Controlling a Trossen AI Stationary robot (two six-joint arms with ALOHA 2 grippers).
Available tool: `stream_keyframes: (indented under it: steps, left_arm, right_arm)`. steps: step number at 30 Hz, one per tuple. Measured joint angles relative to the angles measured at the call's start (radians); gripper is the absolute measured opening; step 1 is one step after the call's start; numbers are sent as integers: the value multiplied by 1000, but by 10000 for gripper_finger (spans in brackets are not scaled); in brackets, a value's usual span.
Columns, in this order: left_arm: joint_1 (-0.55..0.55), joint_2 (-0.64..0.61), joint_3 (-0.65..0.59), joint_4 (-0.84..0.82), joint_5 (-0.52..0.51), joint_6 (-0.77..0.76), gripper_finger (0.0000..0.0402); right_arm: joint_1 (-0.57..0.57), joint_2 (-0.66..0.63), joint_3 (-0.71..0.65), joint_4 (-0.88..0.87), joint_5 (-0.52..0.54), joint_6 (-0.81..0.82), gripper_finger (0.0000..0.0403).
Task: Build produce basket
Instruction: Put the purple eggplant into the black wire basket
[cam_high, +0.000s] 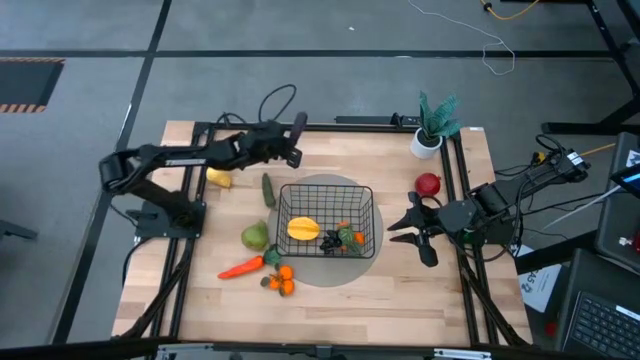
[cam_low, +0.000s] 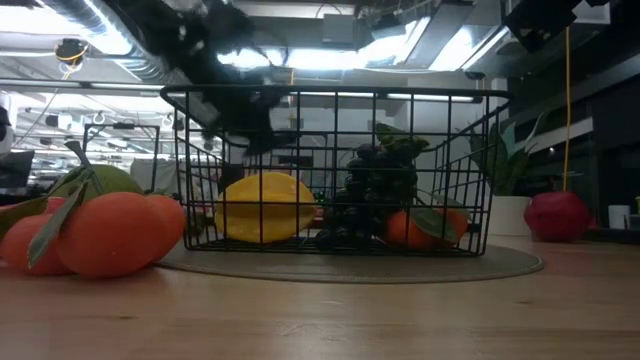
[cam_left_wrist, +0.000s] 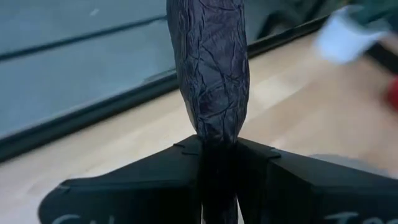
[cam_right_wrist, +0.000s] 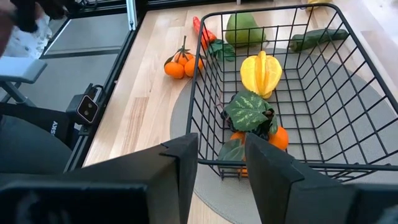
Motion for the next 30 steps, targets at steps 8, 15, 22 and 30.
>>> stream_keyframes:
  steps: [8,15,22,30]
  left_arm:
    - [-150,-142,0,63,25,35,31]
    - [-296,-149,2,170,25,66,31]
    - [-411,-141,2,210,9,109,31]
    - [-496,-141,2,216,8,109,31]
  right_arm:
    - [0,0,0,0,0,-3,124]
    - [0,0,0,-1,0,-5,124]
    - [0,-2,0,-96,0,-3,124]
    - [0,-2,0,-244,0,53,124]
